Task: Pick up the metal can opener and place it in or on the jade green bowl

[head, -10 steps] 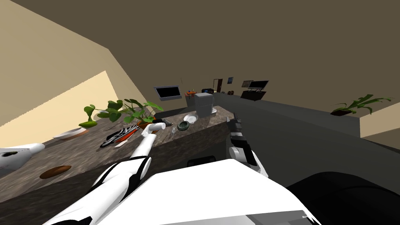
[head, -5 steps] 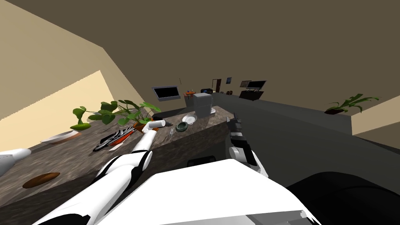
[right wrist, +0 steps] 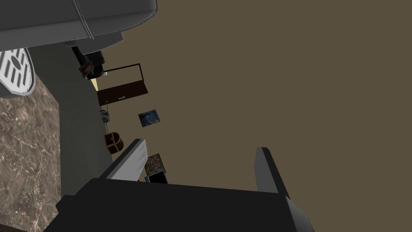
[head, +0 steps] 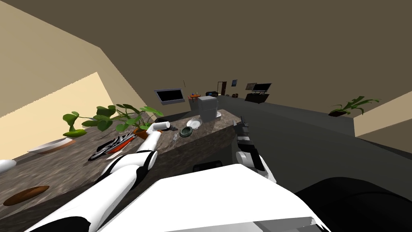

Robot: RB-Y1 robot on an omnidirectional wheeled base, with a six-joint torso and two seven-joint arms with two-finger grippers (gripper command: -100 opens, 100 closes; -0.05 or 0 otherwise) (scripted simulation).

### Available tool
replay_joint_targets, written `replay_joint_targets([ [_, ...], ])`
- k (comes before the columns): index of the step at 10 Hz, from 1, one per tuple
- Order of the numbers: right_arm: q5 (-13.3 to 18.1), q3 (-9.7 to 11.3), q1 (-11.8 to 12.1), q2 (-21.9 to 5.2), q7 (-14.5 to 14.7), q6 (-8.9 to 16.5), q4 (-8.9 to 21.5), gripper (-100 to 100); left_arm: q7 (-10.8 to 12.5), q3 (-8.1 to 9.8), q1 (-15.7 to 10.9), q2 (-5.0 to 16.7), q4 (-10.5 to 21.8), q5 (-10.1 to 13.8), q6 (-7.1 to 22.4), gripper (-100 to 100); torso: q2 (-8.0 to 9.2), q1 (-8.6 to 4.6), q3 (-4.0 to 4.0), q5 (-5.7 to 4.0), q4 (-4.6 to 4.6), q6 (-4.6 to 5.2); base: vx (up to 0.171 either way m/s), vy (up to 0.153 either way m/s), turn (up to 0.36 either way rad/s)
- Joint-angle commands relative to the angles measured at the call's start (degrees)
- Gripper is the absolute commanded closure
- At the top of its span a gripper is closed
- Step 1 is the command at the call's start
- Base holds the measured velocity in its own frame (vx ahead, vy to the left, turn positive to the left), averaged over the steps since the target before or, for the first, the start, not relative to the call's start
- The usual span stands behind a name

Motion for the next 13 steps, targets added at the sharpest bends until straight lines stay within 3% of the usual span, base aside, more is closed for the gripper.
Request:
replay_joint_targets([
  [1, 0.0, 0.0, 0.0, 0.0, 0.0, 0.0, 0.0, 0, 1.41, -0.16, -1.66, 0.16, 2.86, 0.32, 2.71, -100, 0.0, 0.0, 0.0, 0.0, 0.0, 0.0, 0.025, 0.001, -0.031],
  [2, 0.0, 0.0, 0.0, 0.0, 0.0, 0.0, 0.0, 0, 1.41, -0.16, -1.66, 0.16, 3.58, 0.32, 2.71, -100, 0.01, 0.02, 0.0, 0.01, -0.01, -0.02, 0.012, 0.003, 0.003],
  [3, 0.0, 0.0, 0.0, 0.0, 0.0, 0.0, 0.0, 0, 3.84, -0.43, -4.04, 0.56, 5.78, 0.93, 5.34, -100, 0.05, 0.04, 0.02, 0.02, 0.0, -0.03, 0.022, 0.002, -0.043],
  [4, 0.0, 0.0, 0.0, 0.0, 0.0, 0.0, 0.0, 0, 3.84, -0.43, -4.04, 0.56, 7.3, 0.93, 6.07, -100, 0.02, 0.02, 0.01, 0.01, 0.0, 0.0, 0.027, 0.006, -0.033],
  [5, 0.0, 0.0, 0.0, 0.0, 0.0, 0.0, 0.0, 0, 6.14, -0.72, -6.23, 0.93, 8.8, 1.5, 8.25, -100, 0.02, 0.04, 0.0, 0.02, -0.01, -0.03, 0.032, 0.013, -0.041],
  [7, 0.0, 0.0, 0.0, 0.0, 0.0, 0.0, 0.0, 0, 6.14, -0.72, -6.23, 0.93, 10.93, 1.5, 9.25, -100, 0.02, 0.07, 0.0, 0.03, -0.01, -0.03, 0.015, 0.012, -0.014],
  [8, 0.0, 0.0, 0.0, 0.0, 0.0, 0.0, 0.0, 0, 8.3, -1.02, -8.23, 1.26, 13.7, 2.02, 11.84, -100, 0.06, 0.06, 0.03, 0.03, 0.0, -0.04, 0.019, 0.012, -0.034],
  [10, 0.0, 0.0, 0.0, 0.0, 0.0, 0.0, 0.0, 0, 8.3, -1.02, -8.23, 1.26, 14.43, 2.02, 12.22, -100, 0.04, 0.09, 0.02, 0.03, 0.0, -0.04, 0.016, 0.012, -0.013],
  [11, 0.0, 0.0, 0.0, 0.0, 0.0, 0.0, 0.0, 0, 10.3, -1.35, -10.0, 1.54, 16.45, 2.48, 14.98, -100, 0.07, 0.06, 0.03, 0.03, 0.0, -0.03, 0.021, 0.011, -0.032],
  [12, 0.0, 0.0, 0.0, 0.0, 0.0, 0.0, 0.0, 0, 10.3, -1.35, -10.0, 1.54, 17.8, 2.48, 14.98, -100, 0.04, 0.05, 0.02, 0.02, 0.0, -0.02, 0.021, 0.012, -0.024],
  [13, 0.0, 0.0, 0.0, 0.0, 0.0, 0.0, 0.0, 0, 12.14, -1.68, -11.56, 1.76, 19.74, 2.88, 17.49, -100, 0.04, 0.07, 0.02, 0.03, -0.01, -0.04, 0.026, 0.017, -0.023],
])
